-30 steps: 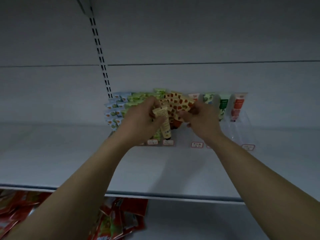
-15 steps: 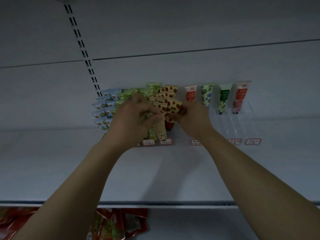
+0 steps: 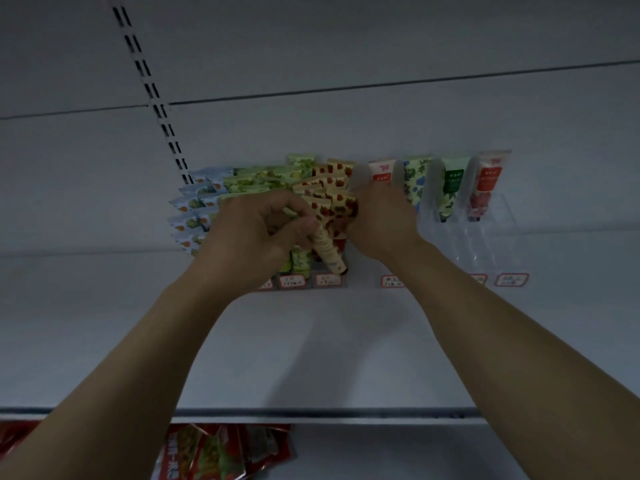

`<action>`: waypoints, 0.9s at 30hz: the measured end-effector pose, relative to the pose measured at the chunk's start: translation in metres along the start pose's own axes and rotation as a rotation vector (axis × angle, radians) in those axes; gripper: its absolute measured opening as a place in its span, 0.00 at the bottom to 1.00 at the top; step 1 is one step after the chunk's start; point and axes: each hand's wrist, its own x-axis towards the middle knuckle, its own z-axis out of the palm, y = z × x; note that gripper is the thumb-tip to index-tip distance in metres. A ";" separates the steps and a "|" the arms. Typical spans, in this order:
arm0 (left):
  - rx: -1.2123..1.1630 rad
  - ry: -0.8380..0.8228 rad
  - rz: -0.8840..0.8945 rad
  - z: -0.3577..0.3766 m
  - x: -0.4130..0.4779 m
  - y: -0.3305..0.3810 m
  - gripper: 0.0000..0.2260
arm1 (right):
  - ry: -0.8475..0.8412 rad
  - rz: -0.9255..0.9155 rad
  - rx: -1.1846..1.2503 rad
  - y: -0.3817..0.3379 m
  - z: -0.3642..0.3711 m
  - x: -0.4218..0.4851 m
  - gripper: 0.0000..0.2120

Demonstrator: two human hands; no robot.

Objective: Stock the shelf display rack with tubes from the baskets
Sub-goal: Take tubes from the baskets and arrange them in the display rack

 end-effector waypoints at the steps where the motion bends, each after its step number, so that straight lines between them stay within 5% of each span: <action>1: 0.012 -0.019 0.002 0.000 0.000 0.001 0.04 | -0.005 0.004 0.013 0.000 0.000 0.000 0.10; 3: 0.051 -0.005 0.005 0.001 0.000 0.001 0.08 | -0.037 0.029 0.025 -0.001 0.002 -0.003 0.07; 10: 0.316 0.046 0.011 0.022 -0.005 0.002 0.09 | -0.072 0.101 0.170 -0.001 0.001 -0.013 0.21; 18: 0.506 -0.445 -0.053 0.038 -0.046 0.005 0.17 | -0.116 0.067 0.213 0.006 0.000 -0.016 0.21; 21: 0.578 -0.507 0.002 0.052 -0.056 0.019 0.24 | -0.141 0.049 0.143 0.007 -0.007 -0.023 0.09; 24: 0.595 -0.546 0.052 0.068 -0.058 0.028 0.30 | -0.171 0.092 0.122 0.013 -0.022 -0.030 0.23; 27: 0.659 -0.574 0.093 0.079 -0.059 0.031 0.31 | -0.169 0.051 0.137 0.015 -0.044 -0.042 0.21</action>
